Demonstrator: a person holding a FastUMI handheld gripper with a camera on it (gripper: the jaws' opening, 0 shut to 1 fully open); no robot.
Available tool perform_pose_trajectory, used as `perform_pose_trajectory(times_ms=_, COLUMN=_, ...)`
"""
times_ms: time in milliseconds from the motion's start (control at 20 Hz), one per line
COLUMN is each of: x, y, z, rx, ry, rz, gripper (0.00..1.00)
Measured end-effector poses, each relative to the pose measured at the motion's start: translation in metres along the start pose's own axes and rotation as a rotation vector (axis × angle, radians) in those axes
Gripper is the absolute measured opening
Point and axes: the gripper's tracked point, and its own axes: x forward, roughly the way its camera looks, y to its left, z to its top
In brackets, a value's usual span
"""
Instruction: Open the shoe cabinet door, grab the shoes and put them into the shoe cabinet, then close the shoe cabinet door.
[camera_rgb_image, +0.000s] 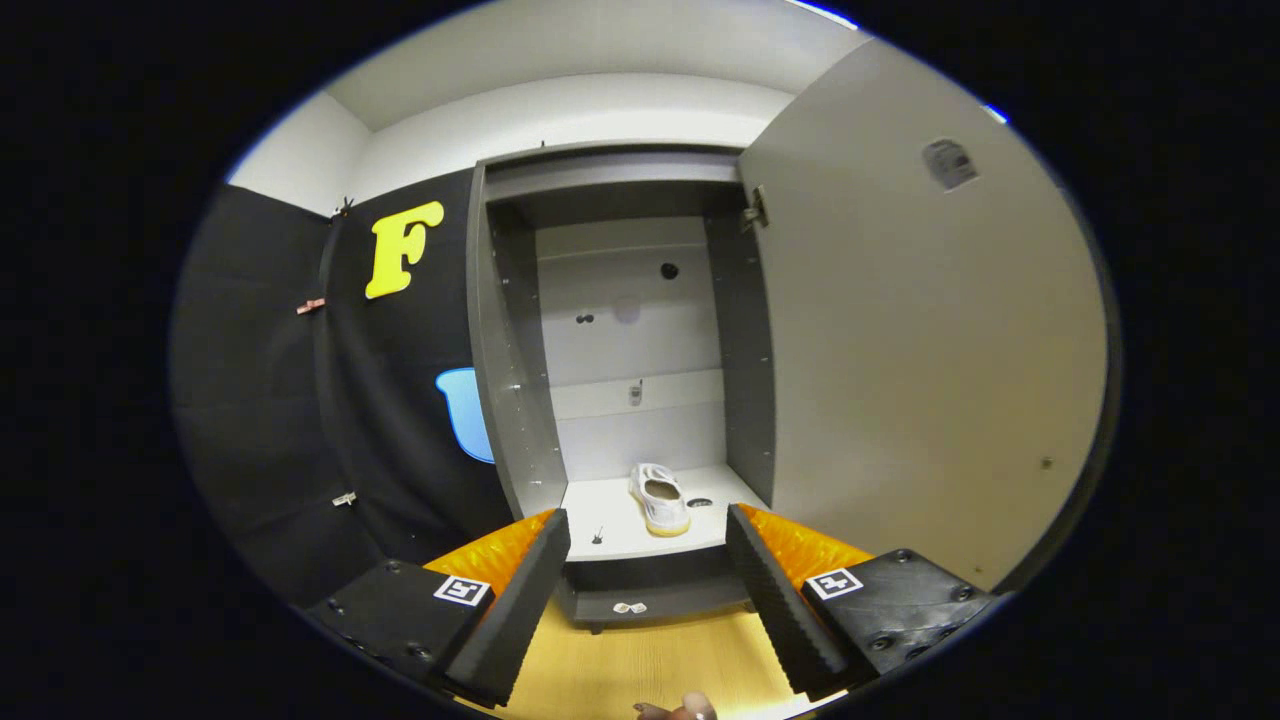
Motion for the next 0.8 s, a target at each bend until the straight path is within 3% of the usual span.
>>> perform_pose_trajectory(times_ms=250, x=-0.060, y=-0.062, z=0.019, rx=-0.016, ry=-0.028, rz=-0.088, gripper=0.98)
perform_pose_trajectory(times_ms=500, x=-0.108, y=-0.139, z=0.042, rx=-0.017, ry=-0.051, rz=-0.099, gripper=0.98)
perform_pose_trajectory(times_ms=800, x=-0.111, y=-0.224, z=0.047, rx=-0.006, ry=-0.047, rz=-0.088, gripper=0.98)
